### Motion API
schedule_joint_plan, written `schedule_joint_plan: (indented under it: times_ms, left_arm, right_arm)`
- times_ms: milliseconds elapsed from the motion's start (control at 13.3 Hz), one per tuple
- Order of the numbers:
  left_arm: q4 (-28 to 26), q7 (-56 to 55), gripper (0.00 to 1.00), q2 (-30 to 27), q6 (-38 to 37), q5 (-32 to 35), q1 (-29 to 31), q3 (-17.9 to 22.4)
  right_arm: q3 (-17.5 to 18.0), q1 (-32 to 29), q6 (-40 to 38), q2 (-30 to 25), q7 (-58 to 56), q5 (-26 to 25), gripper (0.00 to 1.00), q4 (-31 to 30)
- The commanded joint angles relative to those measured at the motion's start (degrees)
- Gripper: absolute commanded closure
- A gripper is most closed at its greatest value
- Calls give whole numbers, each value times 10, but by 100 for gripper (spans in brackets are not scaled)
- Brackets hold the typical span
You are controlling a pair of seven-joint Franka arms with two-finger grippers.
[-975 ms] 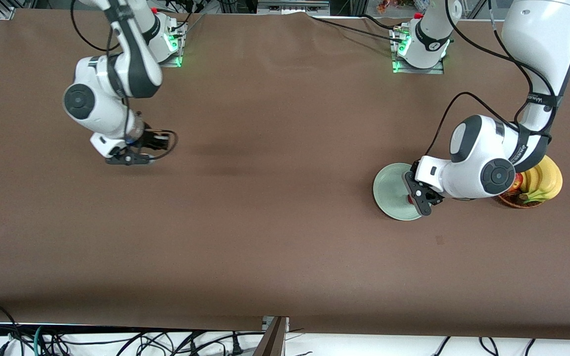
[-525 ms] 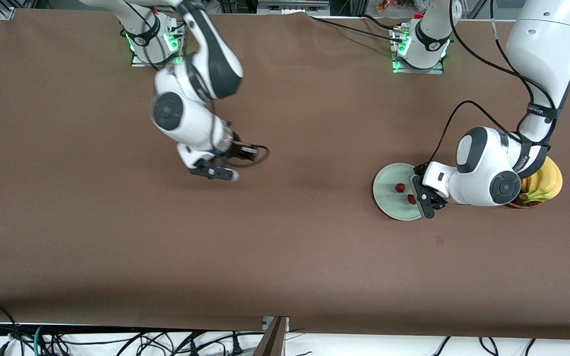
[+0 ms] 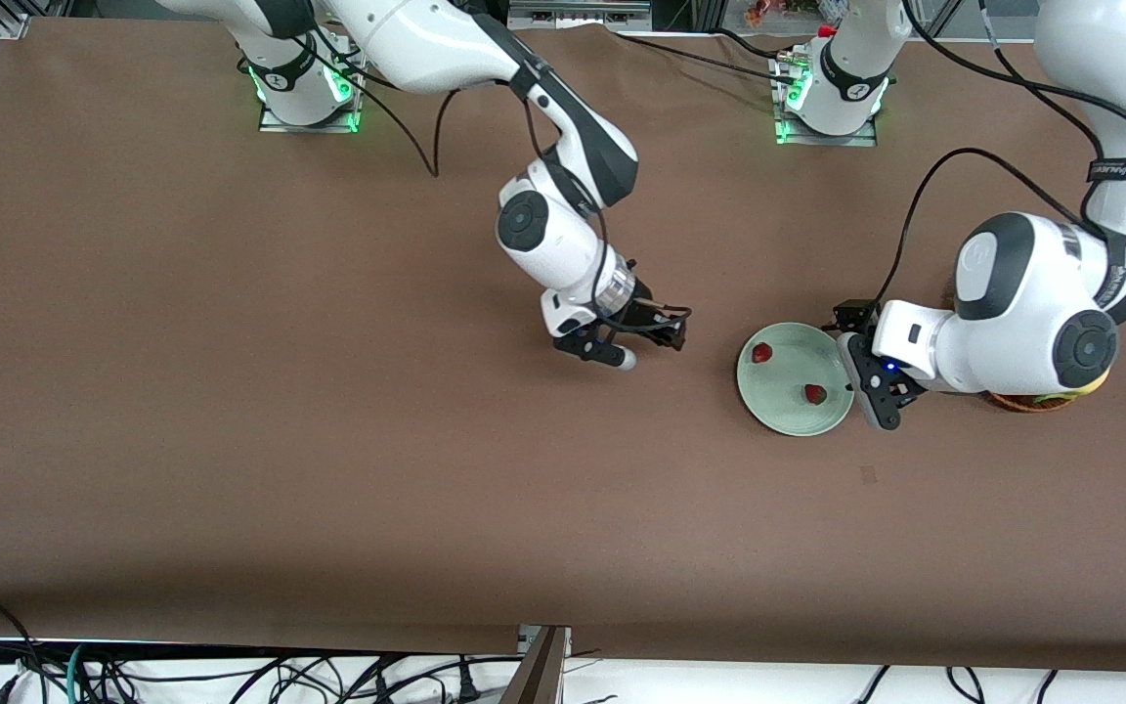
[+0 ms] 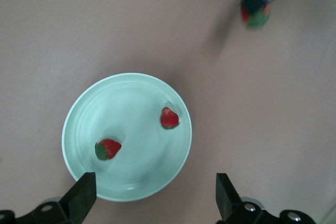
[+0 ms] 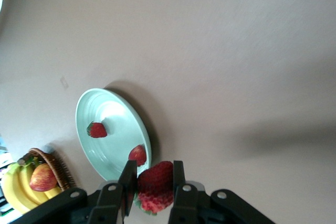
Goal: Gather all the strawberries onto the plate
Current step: 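Carry the third strawberry and set it beside the plate, right gripper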
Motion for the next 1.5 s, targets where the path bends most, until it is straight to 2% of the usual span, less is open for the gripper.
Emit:
schedule_joint_plan:
  times_ms: [0, 225, 525, 600, 675, 900, 975, 1050, 1275, 1350, 1425]
  left_arm:
    - [51, -90, 0, -2, -64, -26, 2, -3]
    - [74, -188, 0, -2, -94, -46, -5, -6]
    - [76, -349, 0, -4, -94, -56, -5, -59]
    - [78, -389, 0, -3, -92, -55, -5, -72]
    - [75, -423, 0, -3, -91, -55, -5, -81]
    - [69, -474, 0, -2, -89, -50, -18, -88]
    - [67, -483, 0, -1, -87, -49, -27, -88]
    - [59, -499, 0, 0, -77, -48, -40, -88]
    - [46, -520, 0, -1, -51, -33, -55, -88]
    - [46, -519, 0, -2, -55, -27, -53, -88]
    - [46, -519, 0, -3, -55, -27, -53, -88]
  right_arm:
    - [9, -5, 9, 22, 6, 5, 92, 34]
    - [9, -5, 7, 24, 5, -19, 90, 24]
    - [5, -11, -26, 19, 5, -155, 80, -34]
    - [4, -11, -35, 17, 5, -170, 75, -43]
    - [-7, -9, -47, 17, 5, -173, 66, -44]
    - [-16, -10, -70, 13, 2, -172, 7, -43]
    - [-23, -12, -107, -1, 1, -172, 1, -41]
    - [-42, -13, -147, -18, -1, -173, 1, -40]
    - [-59, -48, -281, -89, -18, -172, 1, -40]
    - [-60, -62, -315, -113, -55, -173, 1, -42]
    - [-80, -71, -361, -138, -97, -173, 1, -43]
